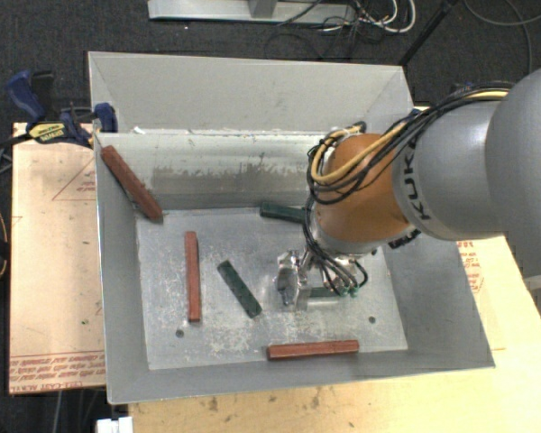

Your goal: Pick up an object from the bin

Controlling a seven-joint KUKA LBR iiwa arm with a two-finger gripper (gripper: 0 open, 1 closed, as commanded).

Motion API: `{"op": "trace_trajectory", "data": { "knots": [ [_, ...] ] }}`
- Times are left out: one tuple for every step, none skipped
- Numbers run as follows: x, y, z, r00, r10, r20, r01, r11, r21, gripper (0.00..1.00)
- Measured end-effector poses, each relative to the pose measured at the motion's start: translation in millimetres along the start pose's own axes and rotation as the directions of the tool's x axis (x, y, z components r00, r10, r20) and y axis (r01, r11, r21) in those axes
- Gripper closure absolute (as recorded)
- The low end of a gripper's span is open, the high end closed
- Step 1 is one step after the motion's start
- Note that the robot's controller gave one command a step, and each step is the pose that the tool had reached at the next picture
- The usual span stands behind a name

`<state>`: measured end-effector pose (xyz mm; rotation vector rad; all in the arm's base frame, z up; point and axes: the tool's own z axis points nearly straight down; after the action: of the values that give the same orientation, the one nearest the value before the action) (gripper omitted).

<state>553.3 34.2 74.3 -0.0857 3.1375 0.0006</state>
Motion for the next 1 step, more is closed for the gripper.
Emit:
{"op": "trace_trajectory", "data": {
  "knots": [
    [0.0,0.0,0.0,1.0,0.0,0.0,0.0,1.0,0.0,1.0]
  ]
}}
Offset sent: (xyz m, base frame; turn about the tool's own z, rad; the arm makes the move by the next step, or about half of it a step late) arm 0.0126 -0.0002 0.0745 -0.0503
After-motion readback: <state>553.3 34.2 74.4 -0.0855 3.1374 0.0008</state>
